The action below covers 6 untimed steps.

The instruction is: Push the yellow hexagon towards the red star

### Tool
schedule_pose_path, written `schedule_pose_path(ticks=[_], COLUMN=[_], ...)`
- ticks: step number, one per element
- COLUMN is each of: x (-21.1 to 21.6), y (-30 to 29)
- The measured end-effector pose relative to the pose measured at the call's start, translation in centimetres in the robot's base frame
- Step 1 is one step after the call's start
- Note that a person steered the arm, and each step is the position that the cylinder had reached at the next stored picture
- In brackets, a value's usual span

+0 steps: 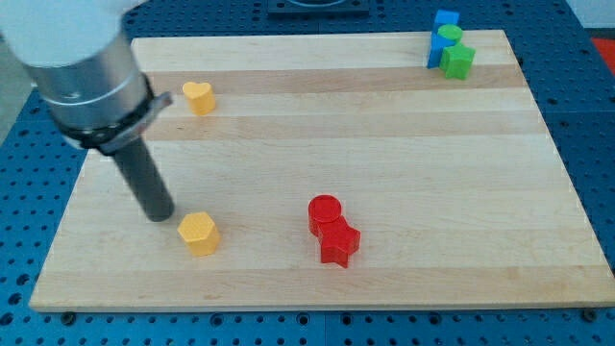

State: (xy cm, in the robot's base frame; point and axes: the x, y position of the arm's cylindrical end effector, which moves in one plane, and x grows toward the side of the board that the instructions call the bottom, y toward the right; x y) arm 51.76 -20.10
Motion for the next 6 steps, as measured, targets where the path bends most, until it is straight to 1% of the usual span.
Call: schedule_pose_path(ticks=[1,3,4,5,6], x=[1.0,1.5,1.5,1.6,3.1], y=[-0.1,8.2,9.2,6.3,5.3])
